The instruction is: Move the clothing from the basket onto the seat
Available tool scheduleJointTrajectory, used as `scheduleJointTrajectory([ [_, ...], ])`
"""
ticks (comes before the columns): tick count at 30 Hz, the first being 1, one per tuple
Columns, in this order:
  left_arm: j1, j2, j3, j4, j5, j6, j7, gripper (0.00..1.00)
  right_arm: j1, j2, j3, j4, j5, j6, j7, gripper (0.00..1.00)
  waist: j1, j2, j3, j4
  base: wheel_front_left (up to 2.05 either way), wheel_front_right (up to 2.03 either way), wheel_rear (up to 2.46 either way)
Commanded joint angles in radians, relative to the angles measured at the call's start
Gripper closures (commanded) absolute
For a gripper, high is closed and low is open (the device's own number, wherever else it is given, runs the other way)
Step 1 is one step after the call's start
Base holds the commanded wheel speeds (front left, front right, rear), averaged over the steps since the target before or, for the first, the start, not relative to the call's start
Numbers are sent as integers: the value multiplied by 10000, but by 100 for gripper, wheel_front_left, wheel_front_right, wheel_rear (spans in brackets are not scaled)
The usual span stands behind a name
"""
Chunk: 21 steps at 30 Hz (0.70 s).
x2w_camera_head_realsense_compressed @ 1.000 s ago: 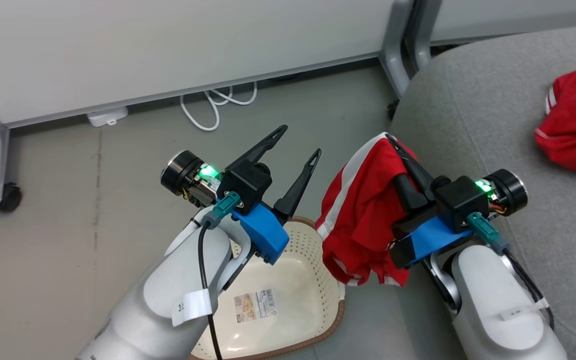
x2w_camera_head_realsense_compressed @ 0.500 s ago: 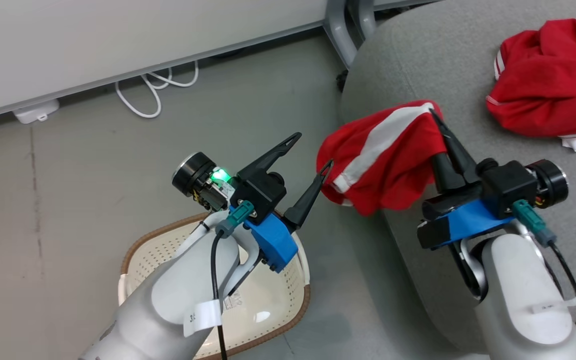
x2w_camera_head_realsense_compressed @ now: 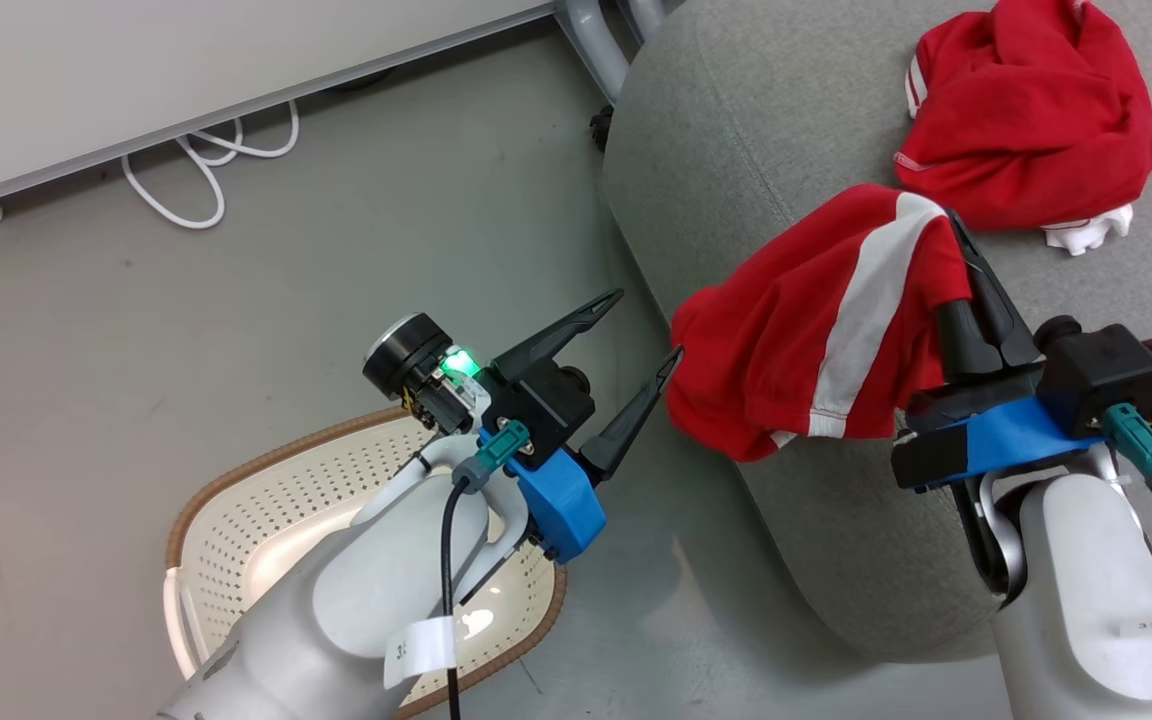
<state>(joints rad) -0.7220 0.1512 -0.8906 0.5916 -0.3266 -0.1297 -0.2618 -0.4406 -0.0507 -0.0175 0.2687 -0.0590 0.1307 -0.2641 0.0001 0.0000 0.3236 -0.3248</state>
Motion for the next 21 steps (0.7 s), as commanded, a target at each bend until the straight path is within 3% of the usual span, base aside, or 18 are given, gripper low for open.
scheduleJointTrajectory([
  [1, -146, 33, -81, -10, -63, -16, -49, 0, 186, 5, -68, -54, -2, 1, -3, 100, -1, 0, 28, -94, 0, 0, 0],
  [21, -122, 41, -226, -99, -170, -17, -47, 0, 15, 5, -240, -217, 43, 1, -2, 100, -1, 0, 53, -163, 0, 0, 0],
])
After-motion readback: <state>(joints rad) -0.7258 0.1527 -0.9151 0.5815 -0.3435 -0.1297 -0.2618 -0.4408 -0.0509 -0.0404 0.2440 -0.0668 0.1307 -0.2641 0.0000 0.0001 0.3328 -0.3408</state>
